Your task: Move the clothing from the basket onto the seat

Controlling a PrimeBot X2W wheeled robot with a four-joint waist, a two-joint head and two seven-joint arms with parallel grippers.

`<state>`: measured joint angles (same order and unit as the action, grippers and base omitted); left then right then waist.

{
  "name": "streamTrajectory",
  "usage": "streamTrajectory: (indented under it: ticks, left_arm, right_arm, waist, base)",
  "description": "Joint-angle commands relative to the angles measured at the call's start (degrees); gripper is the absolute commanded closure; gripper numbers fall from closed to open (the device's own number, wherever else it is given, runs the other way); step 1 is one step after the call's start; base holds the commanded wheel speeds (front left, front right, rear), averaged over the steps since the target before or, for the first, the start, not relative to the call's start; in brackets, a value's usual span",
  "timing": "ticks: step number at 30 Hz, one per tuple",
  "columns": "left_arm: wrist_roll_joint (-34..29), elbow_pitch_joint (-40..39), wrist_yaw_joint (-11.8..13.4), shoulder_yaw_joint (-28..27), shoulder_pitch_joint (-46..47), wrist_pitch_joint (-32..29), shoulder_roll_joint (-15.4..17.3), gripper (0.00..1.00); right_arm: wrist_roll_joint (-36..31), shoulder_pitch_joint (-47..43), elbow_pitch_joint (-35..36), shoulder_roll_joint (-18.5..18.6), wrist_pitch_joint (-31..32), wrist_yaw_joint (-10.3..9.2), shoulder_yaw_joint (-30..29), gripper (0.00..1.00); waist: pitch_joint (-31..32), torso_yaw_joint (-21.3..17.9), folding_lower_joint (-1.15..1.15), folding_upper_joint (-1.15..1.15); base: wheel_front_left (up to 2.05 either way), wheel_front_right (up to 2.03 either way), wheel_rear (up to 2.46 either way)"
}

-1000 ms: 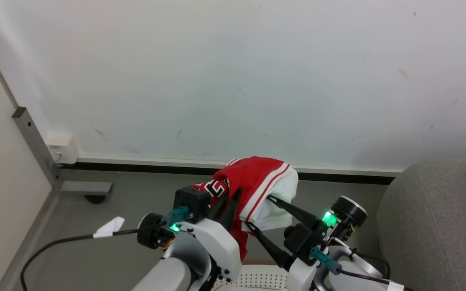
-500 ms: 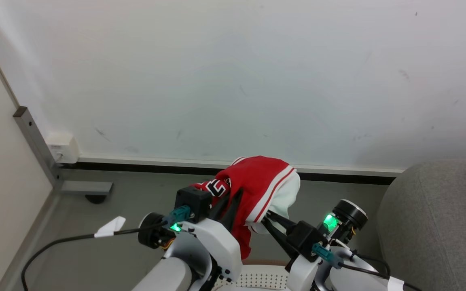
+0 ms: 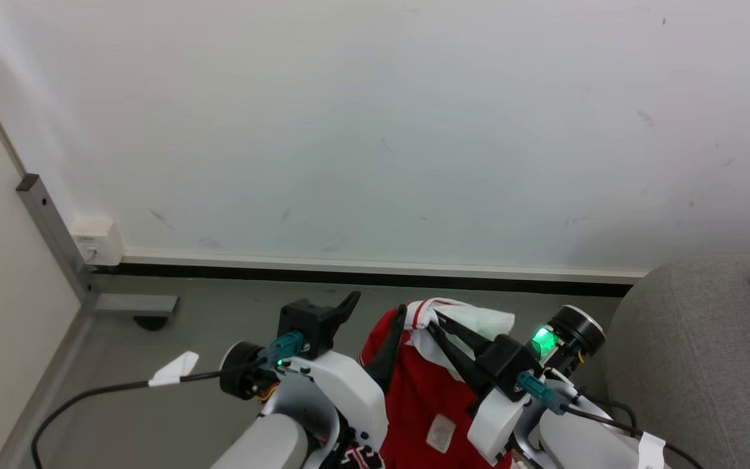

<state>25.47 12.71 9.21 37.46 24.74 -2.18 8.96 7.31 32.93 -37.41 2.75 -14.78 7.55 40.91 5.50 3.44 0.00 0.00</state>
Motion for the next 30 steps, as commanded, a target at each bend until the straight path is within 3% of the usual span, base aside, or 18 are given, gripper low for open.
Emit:
streamTrajectory:
  ticks: [1,21,30]
  left_arm:
    - [-0.3,0.3,0.2,-0.1,0.5,0.3,0.4,0.00]
    - [0.2,0.4,0.8,0.5,0.3,0.4,0.9,0.00]
    - [0.6,-0.7,1.4,0.4,-0.5,0.5,1.6,0.00]
  right_arm:
    - [0.5,0.5,0.3,0.0,-0.4,-0.13,-0.3,1.00]
    - [-0.1,0.2,0.1,0.0,-0.4,-0.13,-2.2,1.00]
    - [-1.3,1.3,0.2,0.1,-0.4,-0.13,-4.8,1.00]
  waist:
    - [0.1,0.0,0.00,0.00]
    - [0.3,-0.3,0.00,0.00]
    - [-0.5,-3.8,0.00,0.00]
  base:
    - [0.00,0.00,0.00]
    - [0.00,0.00,0.00]
    - [0.00,0.00,0.00]
